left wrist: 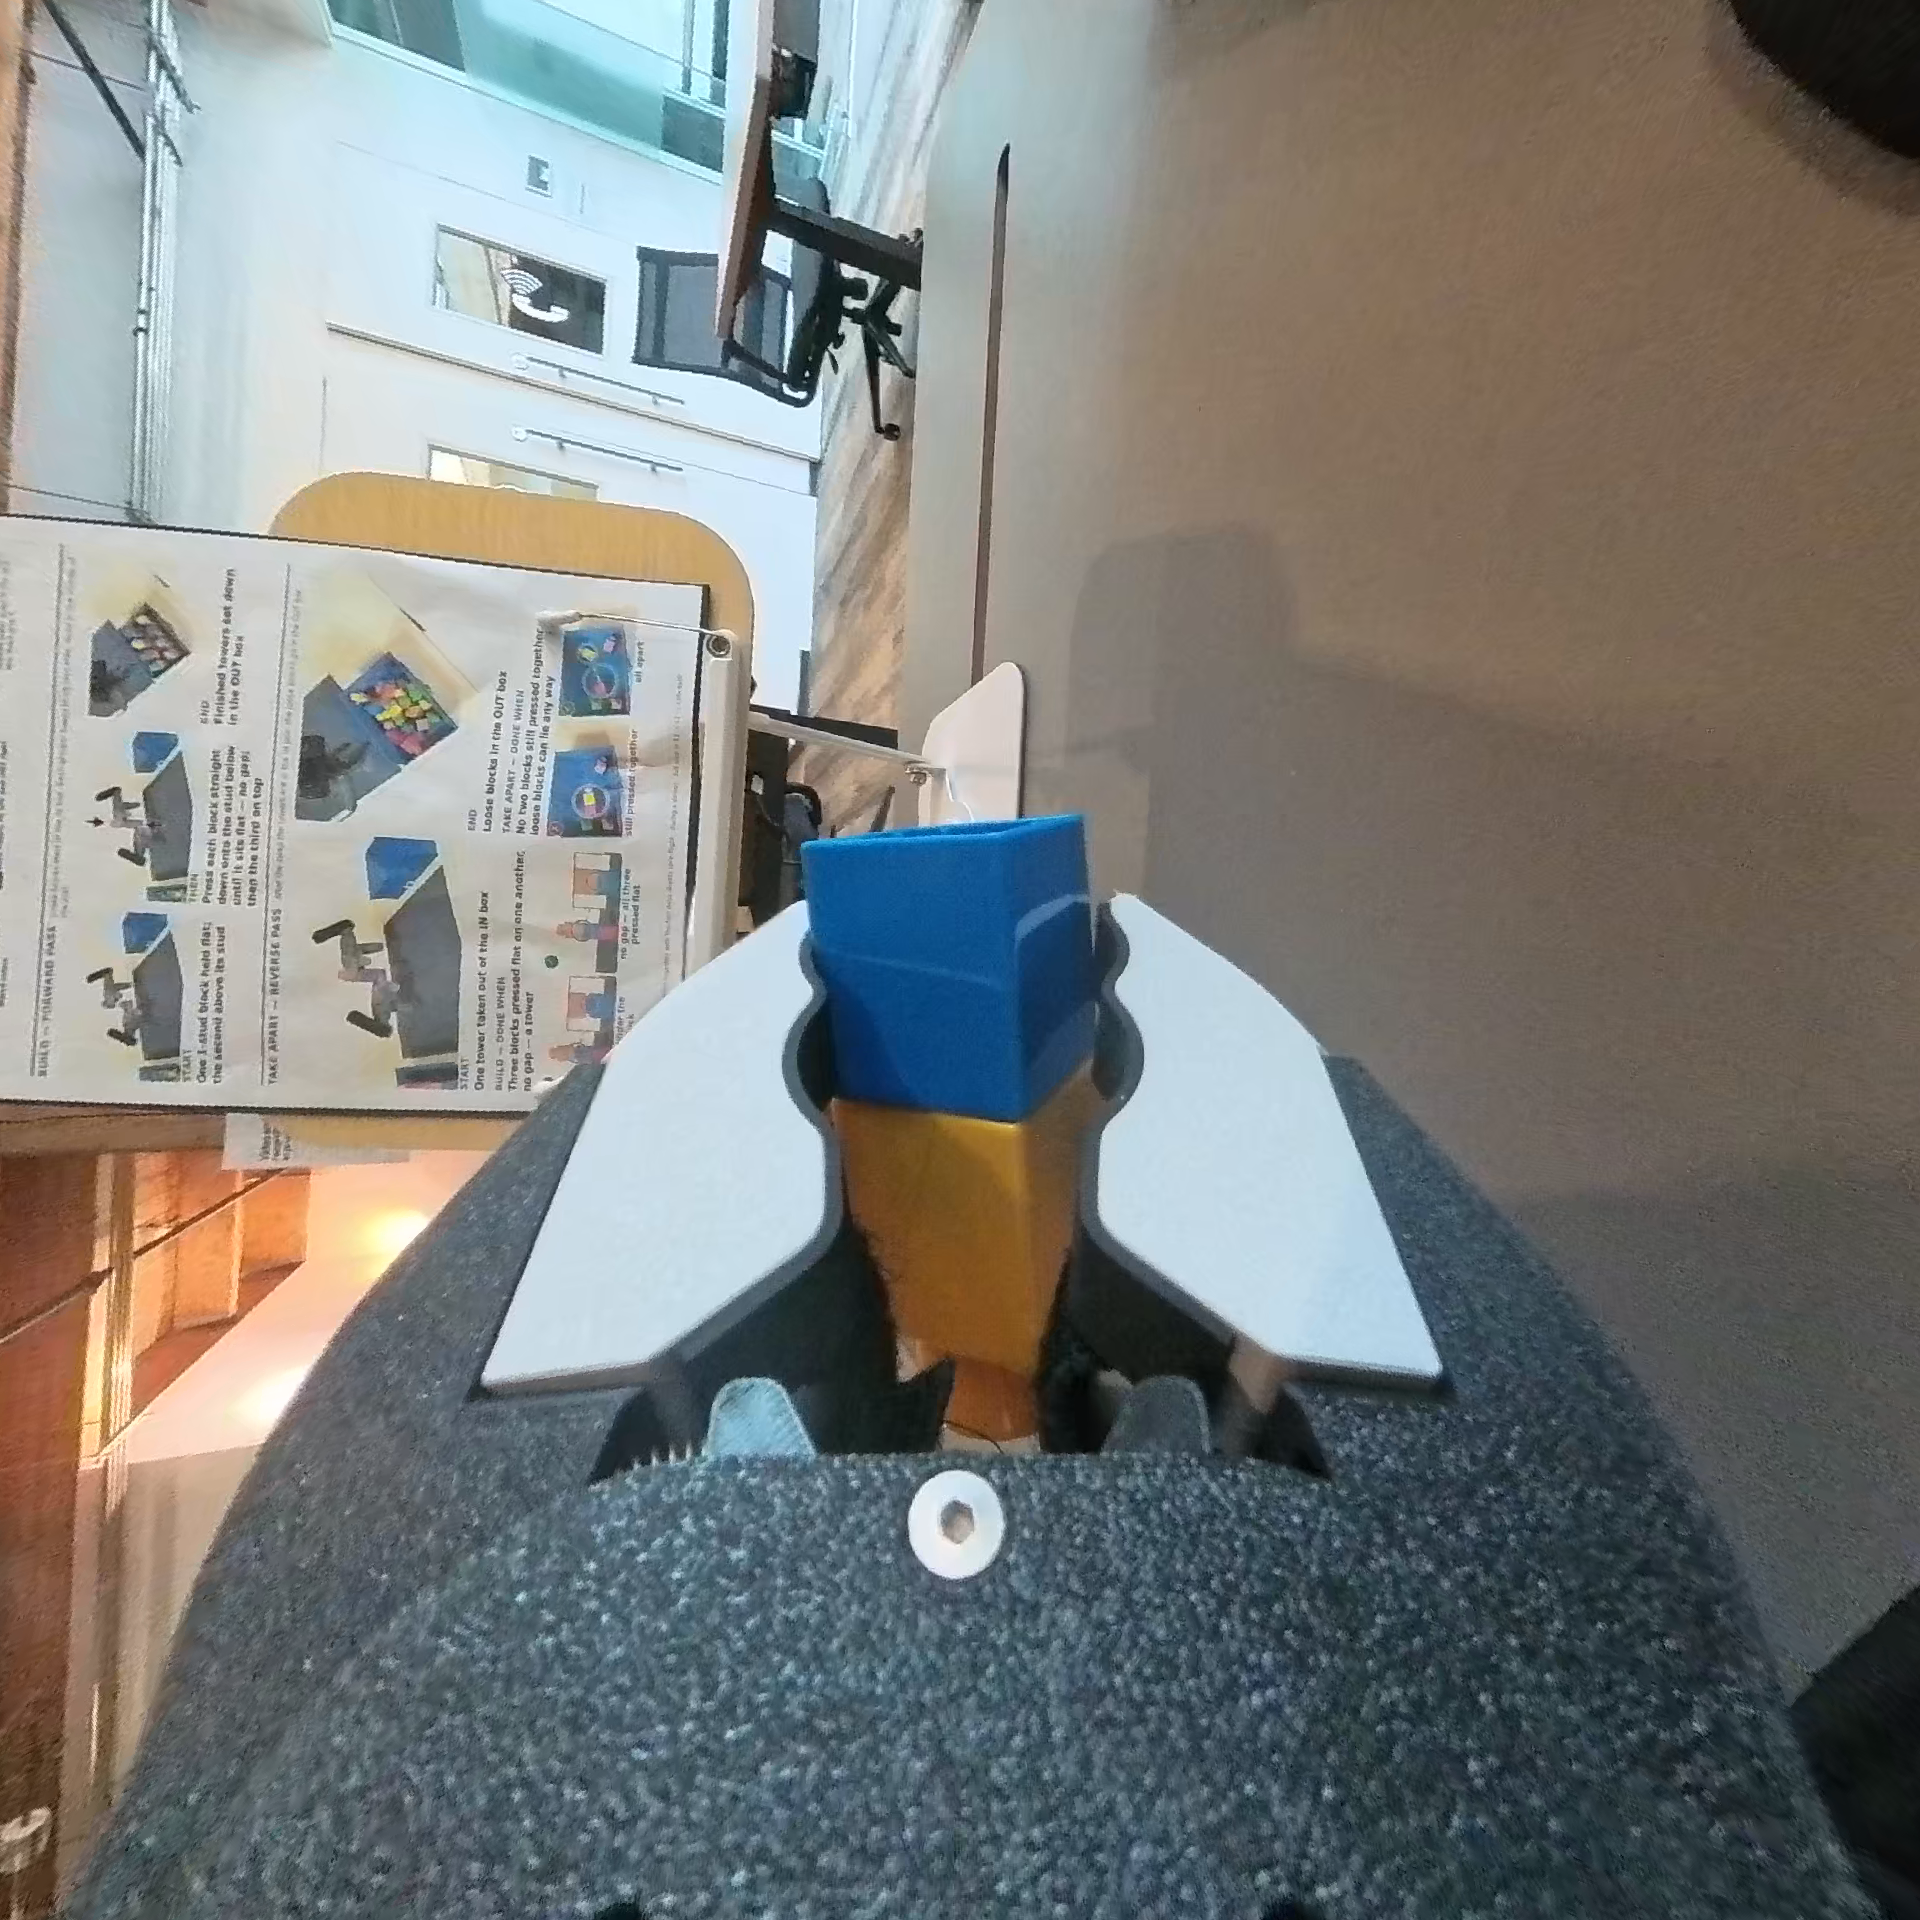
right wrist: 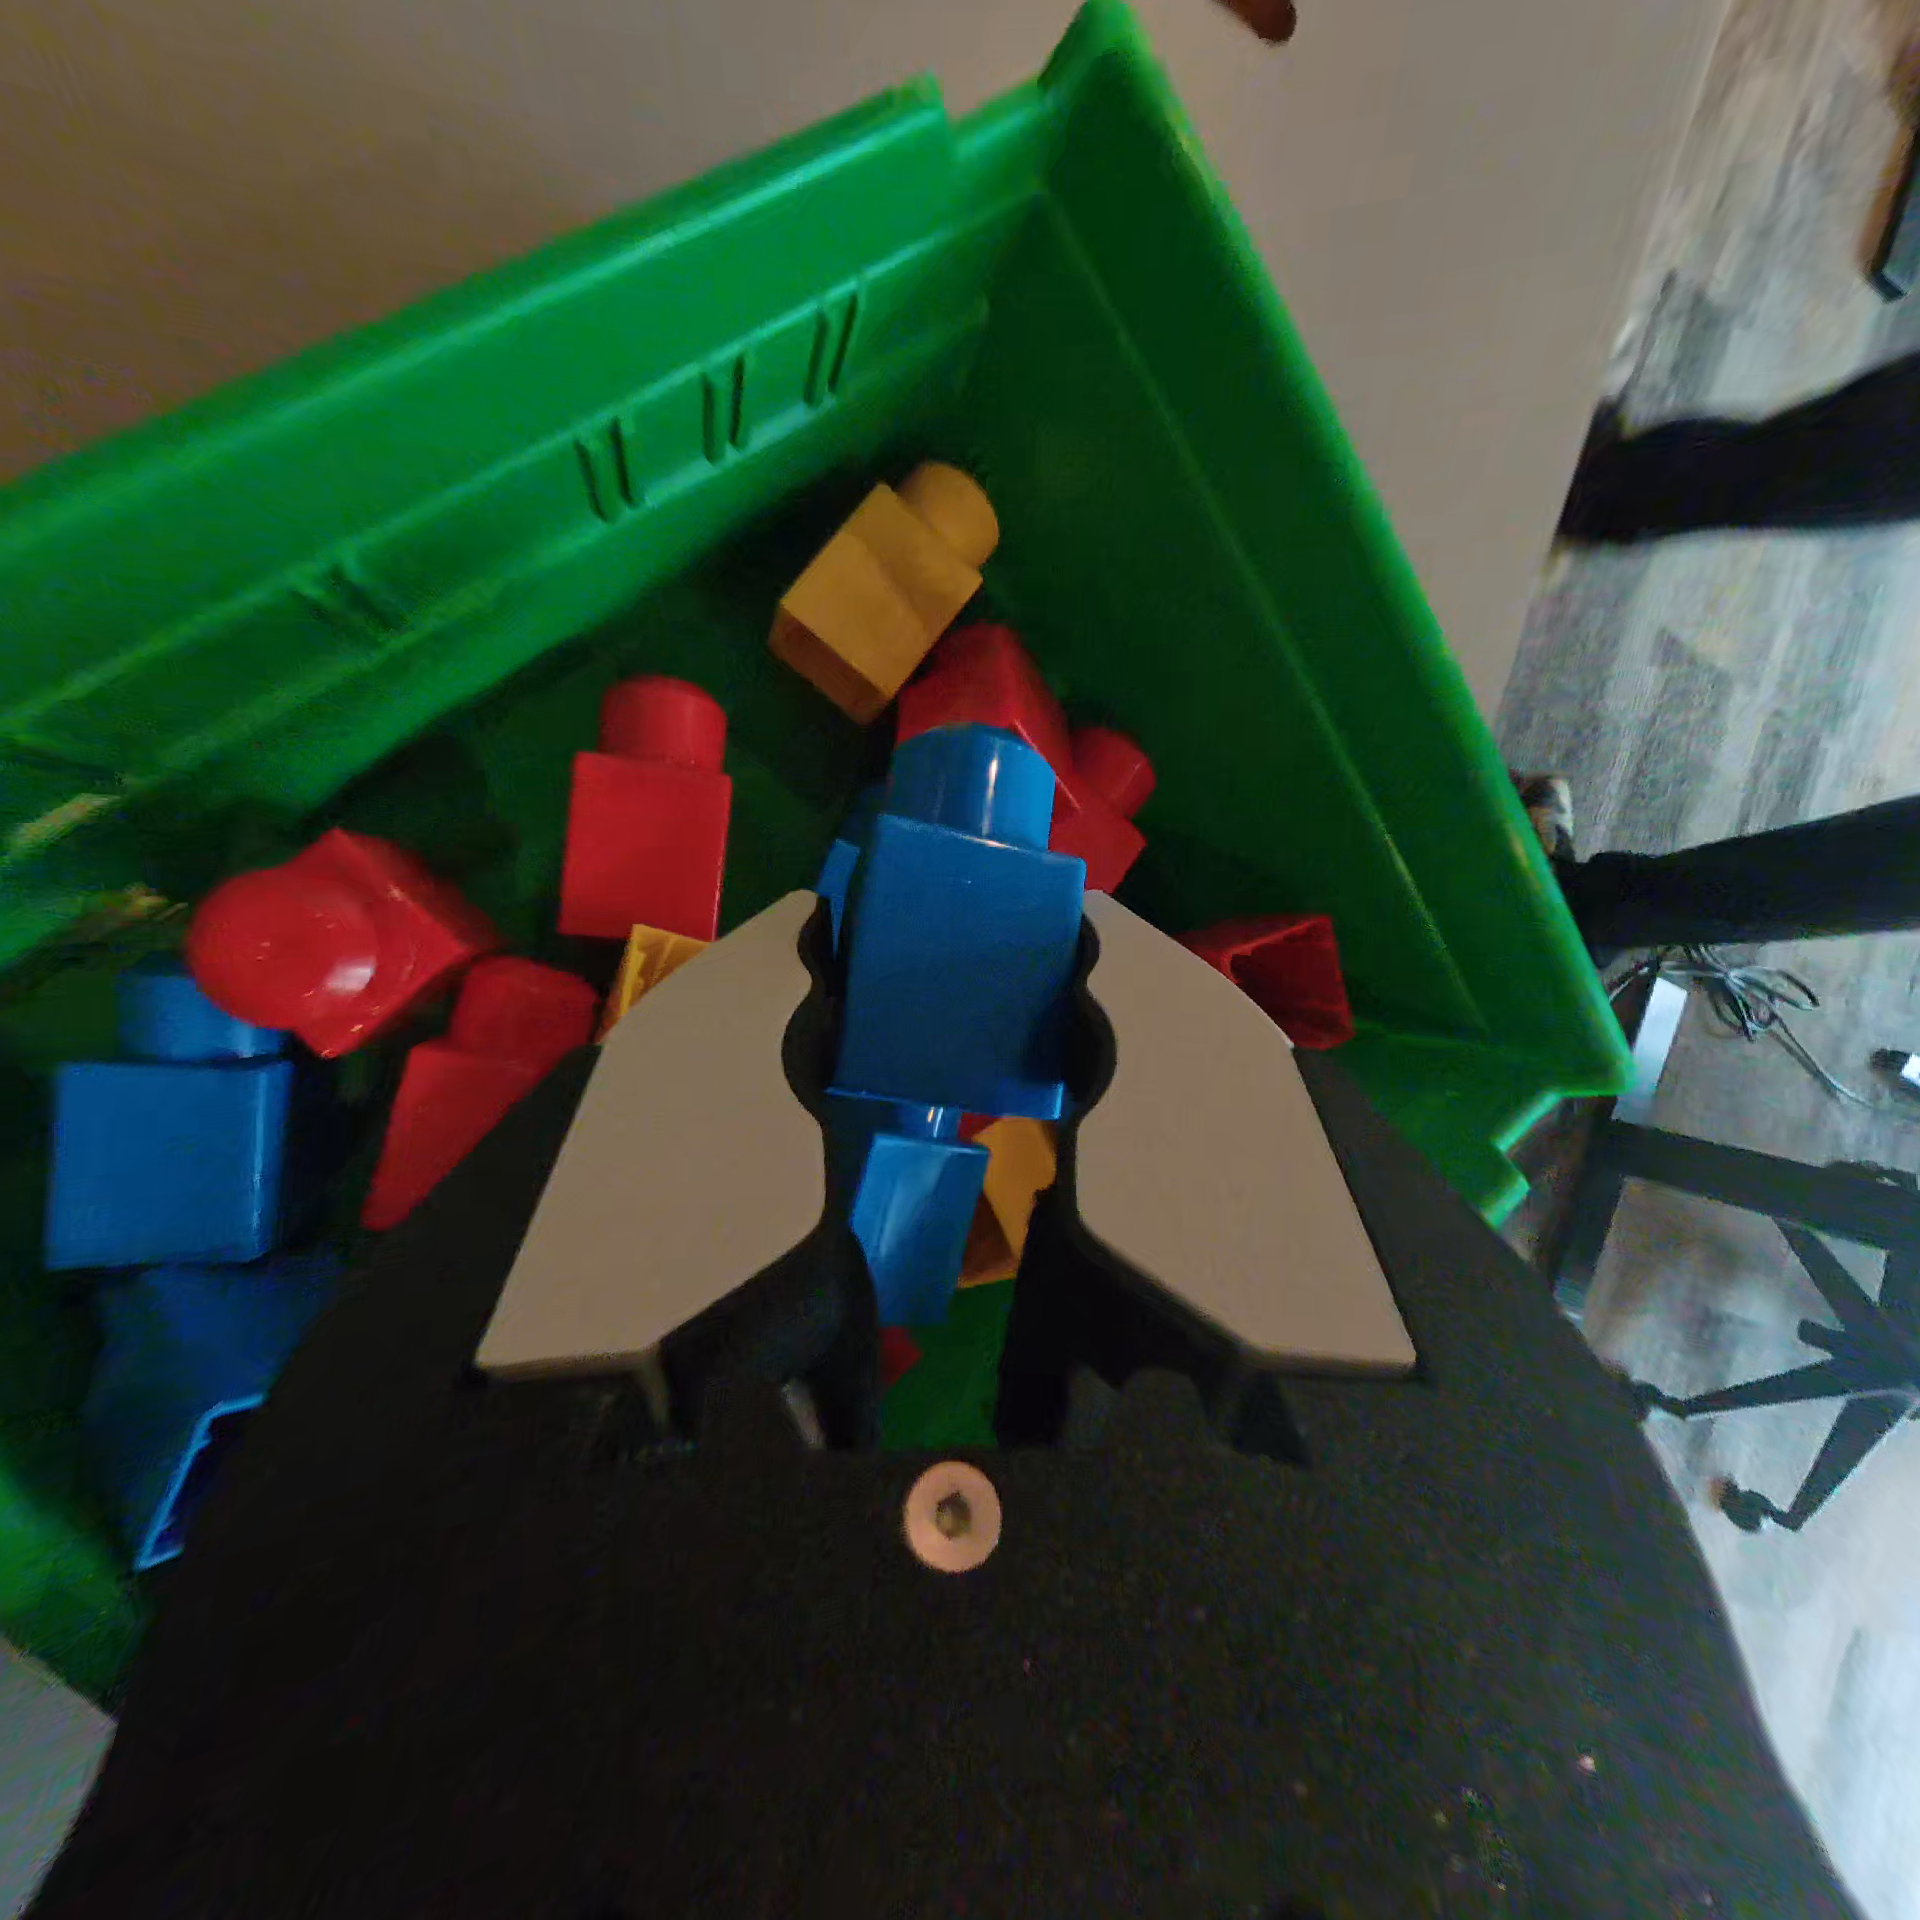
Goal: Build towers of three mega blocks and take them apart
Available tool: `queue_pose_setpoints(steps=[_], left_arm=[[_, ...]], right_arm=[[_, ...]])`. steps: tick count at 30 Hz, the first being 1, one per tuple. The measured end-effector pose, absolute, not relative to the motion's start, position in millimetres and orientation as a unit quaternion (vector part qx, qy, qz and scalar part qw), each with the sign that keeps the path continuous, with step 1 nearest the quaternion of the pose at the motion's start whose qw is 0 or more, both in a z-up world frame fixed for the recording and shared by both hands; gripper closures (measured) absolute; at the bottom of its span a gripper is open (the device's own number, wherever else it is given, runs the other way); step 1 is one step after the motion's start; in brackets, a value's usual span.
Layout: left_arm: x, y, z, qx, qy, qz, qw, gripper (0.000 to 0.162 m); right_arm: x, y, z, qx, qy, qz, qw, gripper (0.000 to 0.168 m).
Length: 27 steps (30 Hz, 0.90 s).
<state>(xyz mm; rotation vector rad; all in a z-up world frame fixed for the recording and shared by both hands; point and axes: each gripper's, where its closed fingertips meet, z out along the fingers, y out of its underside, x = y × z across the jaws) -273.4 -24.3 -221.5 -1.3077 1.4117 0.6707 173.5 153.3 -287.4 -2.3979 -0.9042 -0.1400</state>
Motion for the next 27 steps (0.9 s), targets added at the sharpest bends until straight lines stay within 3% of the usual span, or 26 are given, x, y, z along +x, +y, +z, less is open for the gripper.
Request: queue_pose_setpoints(steps=[8, 13, 19, 23, 27], left_arm=[[-274, -22, -225, -0.546, 0.592, 0.283, 0.520, 0.115], [-274, -21, -227, -0.547, 0.593, 0.281, 0.520, 0.116], [-272, -20, -225, -0.547, 0.589, 0.277, 0.527, 0.115], [-269, -21, -225, -0.544, 0.588, 0.275, 0.532, 0.115], [-266, -20, -224, -0.542, 0.584, 0.278, 0.537, 0.116]], right_arm=[[174, 154, -316, -0.908, -0.347, -0.059, 0.227, 0.124], [177, 155, -305, -0.902, -0.338, -0.072, 0.258, 0.103], [152, 143, -252, -0.864, -0.334, -0.052, 0.374, 0.101], [65, 105, -198, -0.780, -0.362, 0.096, 0.501, 0.102], [-44, 37, -164, -0.667, -0.417, 0.241, 0.569, 0.102]])
